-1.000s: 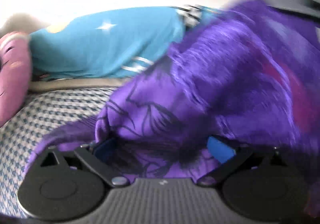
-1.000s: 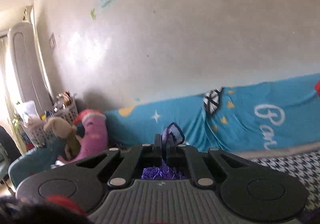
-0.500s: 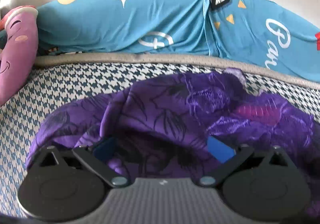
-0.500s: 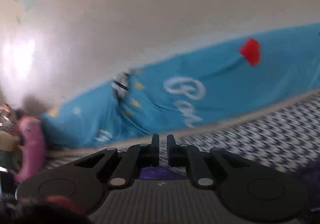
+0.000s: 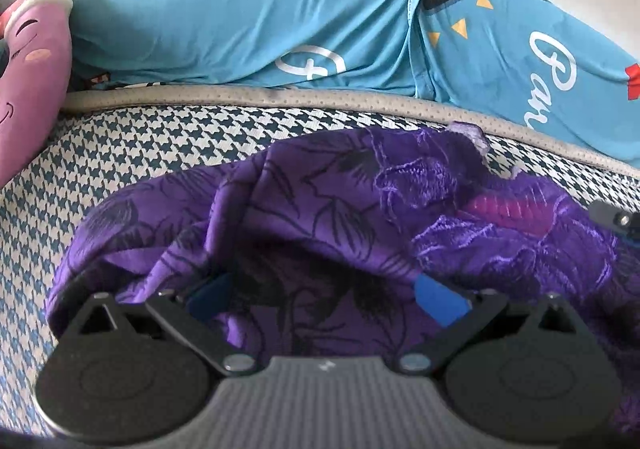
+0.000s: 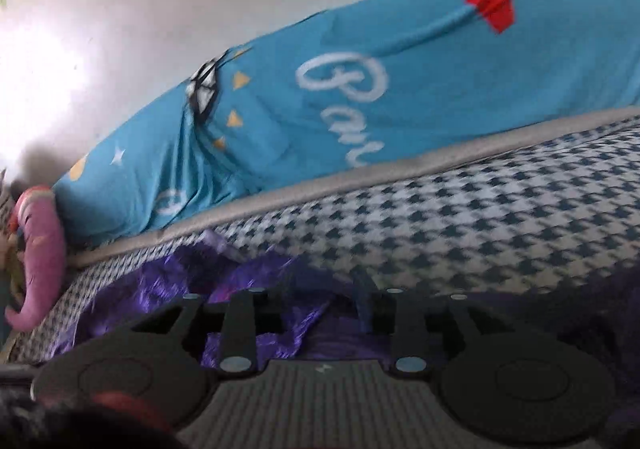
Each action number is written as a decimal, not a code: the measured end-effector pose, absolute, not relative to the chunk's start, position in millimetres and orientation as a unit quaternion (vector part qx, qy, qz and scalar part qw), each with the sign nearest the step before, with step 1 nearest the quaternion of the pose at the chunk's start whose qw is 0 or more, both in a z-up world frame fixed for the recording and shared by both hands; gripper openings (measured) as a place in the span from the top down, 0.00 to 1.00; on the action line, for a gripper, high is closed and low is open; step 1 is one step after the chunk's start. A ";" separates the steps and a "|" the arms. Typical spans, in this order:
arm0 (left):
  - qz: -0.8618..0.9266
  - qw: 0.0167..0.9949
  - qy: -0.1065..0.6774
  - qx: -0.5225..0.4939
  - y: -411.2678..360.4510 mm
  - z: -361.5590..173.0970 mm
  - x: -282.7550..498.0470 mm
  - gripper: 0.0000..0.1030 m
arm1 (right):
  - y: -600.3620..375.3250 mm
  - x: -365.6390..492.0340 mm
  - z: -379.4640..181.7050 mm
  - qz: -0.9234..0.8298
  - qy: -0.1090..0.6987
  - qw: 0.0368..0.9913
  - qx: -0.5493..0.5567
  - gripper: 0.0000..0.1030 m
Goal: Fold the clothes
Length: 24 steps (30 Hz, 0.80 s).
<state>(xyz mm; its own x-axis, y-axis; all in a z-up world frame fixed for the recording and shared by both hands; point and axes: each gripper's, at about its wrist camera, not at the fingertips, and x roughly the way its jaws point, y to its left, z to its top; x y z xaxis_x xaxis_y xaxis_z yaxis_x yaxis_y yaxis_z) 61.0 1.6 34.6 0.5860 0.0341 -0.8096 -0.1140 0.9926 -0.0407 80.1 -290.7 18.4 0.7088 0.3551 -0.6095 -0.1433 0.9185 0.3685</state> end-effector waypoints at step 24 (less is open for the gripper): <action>0.034 0.877 0.479 -0.022 -1.6 9.2 72.2 0.00 | -239.7 36.0 27.7 0.277 0.370 0.884 -0.069 0.86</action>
<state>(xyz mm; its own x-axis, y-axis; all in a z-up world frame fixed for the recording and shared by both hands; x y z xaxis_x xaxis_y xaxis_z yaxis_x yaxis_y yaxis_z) 72.2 -1.6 9.2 0.5386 0.0391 -0.8417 -0.0816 0.9966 -0.0059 36.0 -239.7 27.7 0.5729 0.4381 -0.6927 -0.5402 0.8375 0.0828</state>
